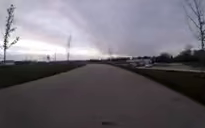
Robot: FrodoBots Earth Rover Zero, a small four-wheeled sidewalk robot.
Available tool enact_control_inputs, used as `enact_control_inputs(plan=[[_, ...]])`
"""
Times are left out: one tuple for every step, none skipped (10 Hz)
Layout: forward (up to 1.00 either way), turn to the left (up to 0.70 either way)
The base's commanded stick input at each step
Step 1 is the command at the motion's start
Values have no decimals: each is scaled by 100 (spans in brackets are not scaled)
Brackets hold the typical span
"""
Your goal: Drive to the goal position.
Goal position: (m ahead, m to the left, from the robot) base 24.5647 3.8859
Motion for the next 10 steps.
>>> enact_control_inputs(plan=[[100,0],[100,0],[100,0],[100,0],[100,0],[100,0],[100,0],[100,0],[100,0],[100,0]])
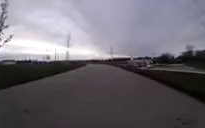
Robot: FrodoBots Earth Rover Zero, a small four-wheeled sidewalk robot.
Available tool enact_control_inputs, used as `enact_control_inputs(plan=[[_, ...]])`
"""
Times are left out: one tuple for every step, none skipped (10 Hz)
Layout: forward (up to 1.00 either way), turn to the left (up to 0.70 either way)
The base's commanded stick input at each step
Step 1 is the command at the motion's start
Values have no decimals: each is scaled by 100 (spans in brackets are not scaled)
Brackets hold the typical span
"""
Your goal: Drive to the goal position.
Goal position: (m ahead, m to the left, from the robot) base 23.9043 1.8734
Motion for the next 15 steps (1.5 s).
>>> enact_control_inputs(plan=[[100,0],[100,0],[100,0],[100,0],[100,0],[100,0],[100,0],[100,0],[100,-11],[100,-31],[100,-34],[100,-18],[100,-4],[100,0],[100,0]])
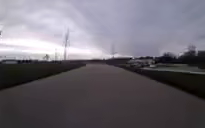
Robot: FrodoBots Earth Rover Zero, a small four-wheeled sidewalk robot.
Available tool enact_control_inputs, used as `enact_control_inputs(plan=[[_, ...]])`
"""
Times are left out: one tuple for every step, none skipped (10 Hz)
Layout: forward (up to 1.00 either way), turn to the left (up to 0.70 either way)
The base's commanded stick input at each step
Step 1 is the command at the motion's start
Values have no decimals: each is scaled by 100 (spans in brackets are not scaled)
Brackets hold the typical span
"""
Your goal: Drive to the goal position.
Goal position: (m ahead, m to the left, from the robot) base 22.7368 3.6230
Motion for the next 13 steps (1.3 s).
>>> enact_control_inputs(plan=[[100,0],[100,0],[100,0],[100,0],[100,0],[100,0],[100,0],[100,0],[100,0],[100,0],[100,0],[100,0],[100,0]])
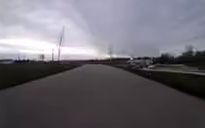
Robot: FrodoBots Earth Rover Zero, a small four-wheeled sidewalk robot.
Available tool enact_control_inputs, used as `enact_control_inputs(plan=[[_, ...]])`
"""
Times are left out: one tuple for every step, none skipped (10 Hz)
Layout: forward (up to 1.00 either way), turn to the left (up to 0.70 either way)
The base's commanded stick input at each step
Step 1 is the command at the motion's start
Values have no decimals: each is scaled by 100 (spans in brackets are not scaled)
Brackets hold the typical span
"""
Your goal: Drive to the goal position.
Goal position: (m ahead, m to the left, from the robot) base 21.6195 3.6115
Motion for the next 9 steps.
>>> enact_control_inputs(plan=[[100,0],[100,0],[100,0],[100,0],[100,0],[100,0],[100,0],[100,0],[100,0]])
